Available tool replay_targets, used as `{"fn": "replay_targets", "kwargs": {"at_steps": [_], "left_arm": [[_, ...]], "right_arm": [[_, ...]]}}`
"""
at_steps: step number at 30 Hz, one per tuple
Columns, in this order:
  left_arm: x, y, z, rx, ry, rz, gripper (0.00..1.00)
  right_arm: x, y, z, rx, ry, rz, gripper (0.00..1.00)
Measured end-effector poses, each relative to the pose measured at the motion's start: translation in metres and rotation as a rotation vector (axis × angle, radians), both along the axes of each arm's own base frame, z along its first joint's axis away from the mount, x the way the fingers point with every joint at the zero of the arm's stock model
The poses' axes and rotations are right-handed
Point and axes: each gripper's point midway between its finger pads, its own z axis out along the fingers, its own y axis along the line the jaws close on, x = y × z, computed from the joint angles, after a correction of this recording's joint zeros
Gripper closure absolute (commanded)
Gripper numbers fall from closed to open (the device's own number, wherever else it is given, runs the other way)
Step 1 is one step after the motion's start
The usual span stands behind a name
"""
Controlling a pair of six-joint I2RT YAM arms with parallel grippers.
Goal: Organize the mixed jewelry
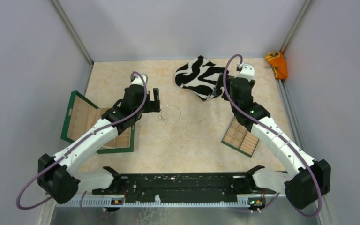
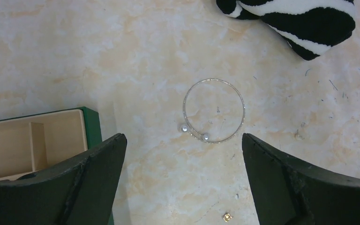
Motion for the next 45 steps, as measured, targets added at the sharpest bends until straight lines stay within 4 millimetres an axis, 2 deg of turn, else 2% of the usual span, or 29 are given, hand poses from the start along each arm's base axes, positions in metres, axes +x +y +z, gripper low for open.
{"fn": "replay_targets", "kwargs": {"at_steps": [11,17,26,30,32,34,38,44,45], "left_arm": [[-0.009,-0.011,-0.001,0.010,-0.020,-0.130,0.01],[-0.005,-0.009,-0.014,0.047,0.008,-0.116,0.01],[0.007,0.028,-0.015,0.147,0.001,0.066,0.04],[0.023,0.069,-0.019,0.112,0.082,0.238,0.07],[0.029,0.097,-0.026,0.092,0.130,0.343,0.09],[0.029,0.114,-0.037,0.091,0.185,0.409,0.11],[0.026,0.117,-0.070,0.105,0.303,0.438,0.23],[0.025,0.119,-0.112,0.096,0.415,0.435,0.48],[0.024,0.119,-0.117,0.095,0.430,0.431,0.50]], "right_arm": [[0.005,0.005,-0.015,-0.008,0.037,0.011,0.02],[0.007,0.006,-0.019,-0.003,0.045,0.003,0.02],[0.008,0.003,-0.037,-0.003,0.057,-0.024,0.02],[0.010,0.008,-0.044,-0.003,0.090,-0.010,0.02],[0.013,0.013,-0.050,-0.008,0.119,0.008,0.02],[0.013,0.016,-0.055,-0.009,0.139,0.023,0.02],[0.011,0.020,-0.058,-0.002,0.154,0.039,0.02],[0.010,0.022,-0.058,0.005,0.156,0.051,0.02],[0.009,0.021,-0.058,0.005,0.157,0.051,0.02]]}}
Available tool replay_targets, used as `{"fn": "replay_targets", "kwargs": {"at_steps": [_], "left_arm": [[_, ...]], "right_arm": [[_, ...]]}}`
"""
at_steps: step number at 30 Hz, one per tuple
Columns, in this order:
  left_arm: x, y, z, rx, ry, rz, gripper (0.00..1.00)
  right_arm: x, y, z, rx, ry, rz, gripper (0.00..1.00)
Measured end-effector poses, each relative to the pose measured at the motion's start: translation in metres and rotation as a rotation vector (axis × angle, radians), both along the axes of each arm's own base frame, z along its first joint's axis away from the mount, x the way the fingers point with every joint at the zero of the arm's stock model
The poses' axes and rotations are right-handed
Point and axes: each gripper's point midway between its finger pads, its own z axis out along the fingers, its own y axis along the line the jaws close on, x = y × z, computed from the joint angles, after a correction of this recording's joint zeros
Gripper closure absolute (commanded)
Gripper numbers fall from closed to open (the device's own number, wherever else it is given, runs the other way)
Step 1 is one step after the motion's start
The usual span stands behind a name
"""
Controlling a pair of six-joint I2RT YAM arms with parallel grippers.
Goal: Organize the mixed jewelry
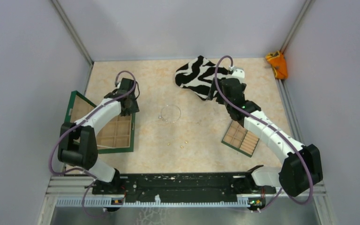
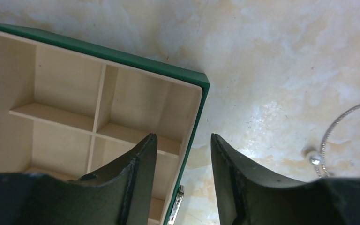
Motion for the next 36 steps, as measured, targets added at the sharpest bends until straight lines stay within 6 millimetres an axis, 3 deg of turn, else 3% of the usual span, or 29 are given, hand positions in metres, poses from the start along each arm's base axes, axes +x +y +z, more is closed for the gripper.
{"fn": "replay_targets", "kwargs": {"at_steps": [3,8,12,16,26,31,36], "left_arm": [[0.002,-0.003,-0.013,-0.017,0.028,-0.016,0.54],[0.004,-0.014,-0.028,-0.045,0.061,-0.077,0.76],[0.006,-0.013,-0.033,-0.051,0.082,-0.098,0.90],[0.016,-0.026,-0.032,-0.087,0.071,-0.185,0.98],[0.069,-0.065,-0.025,-0.123,0.023,-0.455,0.94],[0.079,-0.091,-0.014,-0.188,-0.007,-0.611,0.92],[0.071,-0.126,-0.018,-0.209,0.001,-0.737,0.85]], "right_arm": [[-0.003,-0.001,0.002,0.000,0.001,-0.001,0.02],[-0.008,-0.004,0.004,0.011,-0.007,-0.005,0.02],[-0.011,-0.005,-0.001,0.012,0.004,-0.008,0.02],[-0.012,-0.006,-0.006,0.012,0.016,-0.011,0.02],[-0.017,-0.007,-0.007,0.018,0.026,-0.017,0.02],[-0.022,-0.010,-0.010,0.021,0.034,-0.026,0.02],[-0.024,-0.011,-0.014,0.022,0.044,-0.029,0.02]]}}
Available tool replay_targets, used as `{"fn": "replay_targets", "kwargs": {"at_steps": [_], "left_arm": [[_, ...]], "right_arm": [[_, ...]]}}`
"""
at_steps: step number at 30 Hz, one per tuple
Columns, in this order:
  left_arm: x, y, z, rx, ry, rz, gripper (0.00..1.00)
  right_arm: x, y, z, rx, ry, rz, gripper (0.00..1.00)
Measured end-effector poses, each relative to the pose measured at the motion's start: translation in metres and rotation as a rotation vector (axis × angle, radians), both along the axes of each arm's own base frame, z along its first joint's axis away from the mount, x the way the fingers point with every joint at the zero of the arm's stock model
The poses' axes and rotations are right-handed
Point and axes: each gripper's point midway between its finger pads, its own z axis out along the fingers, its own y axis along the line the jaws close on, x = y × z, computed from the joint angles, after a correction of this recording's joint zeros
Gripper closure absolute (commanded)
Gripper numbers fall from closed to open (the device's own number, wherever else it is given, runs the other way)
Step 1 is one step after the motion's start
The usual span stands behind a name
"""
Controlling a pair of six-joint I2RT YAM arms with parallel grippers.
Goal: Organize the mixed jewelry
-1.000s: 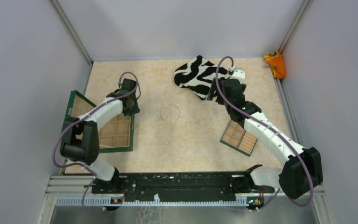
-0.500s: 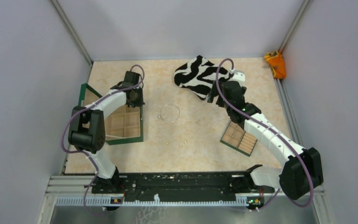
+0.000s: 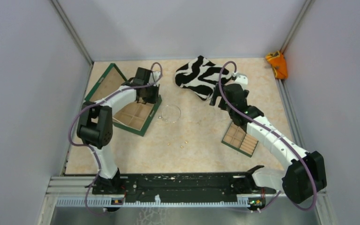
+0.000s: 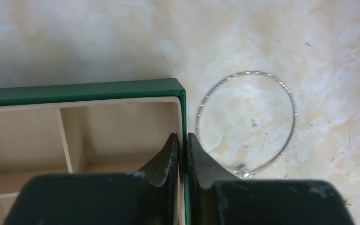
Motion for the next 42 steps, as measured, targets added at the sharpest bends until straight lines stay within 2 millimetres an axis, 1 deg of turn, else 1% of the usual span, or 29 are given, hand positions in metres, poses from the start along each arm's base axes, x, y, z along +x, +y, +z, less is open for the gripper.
{"fn": "replay_targets", "kwargs": {"at_steps": [3,5,7,8,9,13,15,17,20,21,23,26,27,29,31,34,36,40,42], "left_arm": [[-0.011,-0.027,-0.009,0.032,0.004,-0.077,0.67],[-0.018,-0.042,-0.014,0.041,0.012,-0.117,0.47],[-0.023,-0.055,-0.015,0.045,0.013,-0.149,0.37],[-0.025,-0.058,-0.015,0.052,0.014,-0.156,0.33],[-0.025,-0.059,-0.014,0.058,0.013,-0.157,0.31],[-0.020,-0.057,0.001,0.086,-0.018,-0.142,0.29],[-0.019,-0.055,0.014,0.098,-0.043,-0.131,0.30],[-0.022,-0.059,0.030,0.105,-0.076,-0.133,0.31],[-0.034,-0.078,0.052,0.096,-0.124,-0.154,0.32],[-0.039,-0.086,0.056,0.087,-0.131,-0.163,0.33],[-0.053,-0.106,0.059,0.069,-0.129,-0.178,0.36],[-0.068,-0.122,0.052,0.051,-0.097,-0.159,0.39],[-0.072,-0.122,0.047,0.051,-0.084,-0.141,0.42],[-0.075,-0.117,0.037,0.057,-0.057,-0.091,0.44],[-0.076,-0.110,0.027,0.059,-0.025,-0.029,0.46],[-0.077,-0.105,0.012,0.040,0.027,0.075,0.50],[-0.080,-0.102,0.002,0.037,0.056,0.130,0.52],[-0.092,-0.089,-0.022,0.043,0.120,0.264,0.57],[-0.094,-0.083,-0.027,0.052,0.129,0.321,0.58]], "right_arm": [[-0.001,0.000,-0.001,-0.001,0.005,0.001,0.02],[-0.001,0.001,-0.001,0.000,0.005,0.004,0.02],[-0.001,0.001,-0.001,0.002,0.005,0.007,0.02],[-0.001,0.001,-0.001,0.002,0.005,0.009,0.02],[-0.001,0.002,-0.001,0.003,0.006,0.012,0.02],[-0.001,0.003,-0.001,0.005,0.006,0.018,0.02],[-0.001,0.004,-0.001,0.008,0.005,0.022,0.02],[-0.001,0.005,0.000,0.012,0.003,0.026,0.02],[0.000,0.007,0.002,0.020,-0.005,0.032,0.02],[0.001,0.008,0.002,0.023,-0.006,0.035,0.03],[0.001,0.009,0.002,0.027,-0.006,0.040,0.08],[0.000,0.012,0.002,0.037,-0.003,0.054,0.20],[0.000,0.014,0.001,0.041,0.000,0.062,0.23],[0.000,0.017,-0.002,0.043,0.011,0.077,0.26],[0.000,0.019,-0.008,0.043,0.030,0.087,0.27],[0.000,0.022,-0.015,0.041,0.052,0.098,0.27],[0.000,0.024,-0.016,0.044,0.056,0.104,0.27],[-0.001,0.025,-0.016,0.047,0.057,0.109,0.24],[-0.001,0.025,-0.016,0.048,0.056,0.109,0.24]]}}
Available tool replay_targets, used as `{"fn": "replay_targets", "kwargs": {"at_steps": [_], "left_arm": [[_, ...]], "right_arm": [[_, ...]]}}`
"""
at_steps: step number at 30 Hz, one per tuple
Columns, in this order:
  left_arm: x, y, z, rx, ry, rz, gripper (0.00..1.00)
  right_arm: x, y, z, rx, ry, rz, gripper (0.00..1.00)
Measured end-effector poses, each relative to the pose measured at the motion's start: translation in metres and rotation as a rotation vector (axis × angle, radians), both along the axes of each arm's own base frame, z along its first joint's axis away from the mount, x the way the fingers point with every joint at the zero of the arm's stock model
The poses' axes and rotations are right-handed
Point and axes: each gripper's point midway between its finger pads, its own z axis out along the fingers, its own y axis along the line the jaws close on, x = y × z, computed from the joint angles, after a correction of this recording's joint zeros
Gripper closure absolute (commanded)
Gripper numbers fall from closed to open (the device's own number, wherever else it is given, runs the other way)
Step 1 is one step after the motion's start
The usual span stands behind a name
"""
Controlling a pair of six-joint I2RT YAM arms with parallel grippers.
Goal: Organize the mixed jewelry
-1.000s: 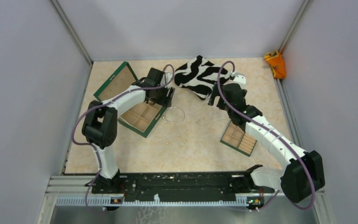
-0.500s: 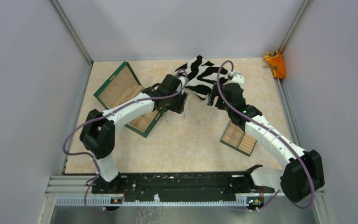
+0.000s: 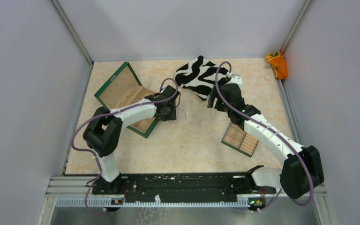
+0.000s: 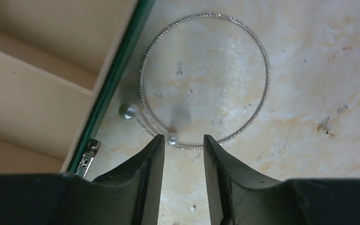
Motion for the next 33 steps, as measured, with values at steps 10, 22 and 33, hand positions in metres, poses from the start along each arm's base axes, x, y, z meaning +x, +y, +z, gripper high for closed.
{"fn": "replay_targets", "kwargs": {"at_steps": [10,22,33], "left_arm": [[0.004,0.014,-0.007,0.031,-0.009,0.162,0.67],[-0.009,0.010,-0.021,0.026,0.037,0.151,0.70],[-0.030,-0.034,-0.007,-0.059,0.066,0.050,0.53]], "right_arm": [[0.000,0.000,0.000,0.001,0.002,0.002,0.23],[-0.002,0.001,-0.003,0.002,0.011,0.008,0.22],[-0.005,0.007,-0.008,0.020,0.025,0.038,0.21]]}}
